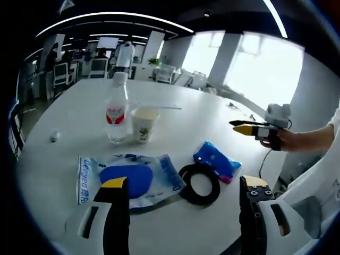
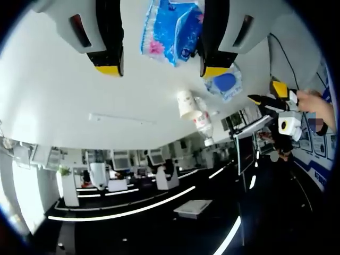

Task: Arrange the tabletop items into an orderly group along one side of the table until the central work area is clear of visible clutter.

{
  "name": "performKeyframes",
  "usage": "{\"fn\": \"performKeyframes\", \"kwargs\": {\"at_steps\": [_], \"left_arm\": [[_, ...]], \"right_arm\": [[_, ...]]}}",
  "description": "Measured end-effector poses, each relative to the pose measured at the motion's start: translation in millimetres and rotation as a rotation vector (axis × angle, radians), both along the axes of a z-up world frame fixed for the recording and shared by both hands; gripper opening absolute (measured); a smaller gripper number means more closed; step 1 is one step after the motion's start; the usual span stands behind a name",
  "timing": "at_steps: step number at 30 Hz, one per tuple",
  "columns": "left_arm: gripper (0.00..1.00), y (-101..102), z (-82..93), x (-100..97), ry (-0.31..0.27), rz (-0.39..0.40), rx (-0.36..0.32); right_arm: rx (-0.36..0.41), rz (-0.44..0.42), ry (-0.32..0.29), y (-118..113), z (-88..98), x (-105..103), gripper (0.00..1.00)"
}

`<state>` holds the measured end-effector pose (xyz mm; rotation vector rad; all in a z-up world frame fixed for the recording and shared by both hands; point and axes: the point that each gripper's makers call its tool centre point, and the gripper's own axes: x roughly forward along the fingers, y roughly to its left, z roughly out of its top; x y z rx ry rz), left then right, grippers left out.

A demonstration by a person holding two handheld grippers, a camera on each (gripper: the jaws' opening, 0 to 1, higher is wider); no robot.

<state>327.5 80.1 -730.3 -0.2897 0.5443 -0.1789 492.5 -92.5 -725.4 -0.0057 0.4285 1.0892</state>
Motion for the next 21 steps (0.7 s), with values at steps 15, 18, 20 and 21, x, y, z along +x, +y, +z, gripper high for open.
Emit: {"fn": "performKeyframes", "kwargs": {"at_steps": [15,18,20,21], "left_arm": [[0.81,13,-5.1,-0.8,0.006,-0.022,0.018],[0.81,19,-6.3,-3.5,0.011,0.000,0.019],[0.81,30,-9.3,-5.7,0.019,0.029,0.032],[0.81,34,-9.9,-6.7,0.019,0.042,0.035]], "right_arm": [[0.007,-0.044,0.021,-11,1.0,-18,0.54],[0.009,-0.036,0.024,-7,3.1,-23,0.52],[0.012,-0.027,0.029,-4,4.0,-28,0.51],[0.016,-0.022,0.035,-2,4.7,-30,0.50]]}}
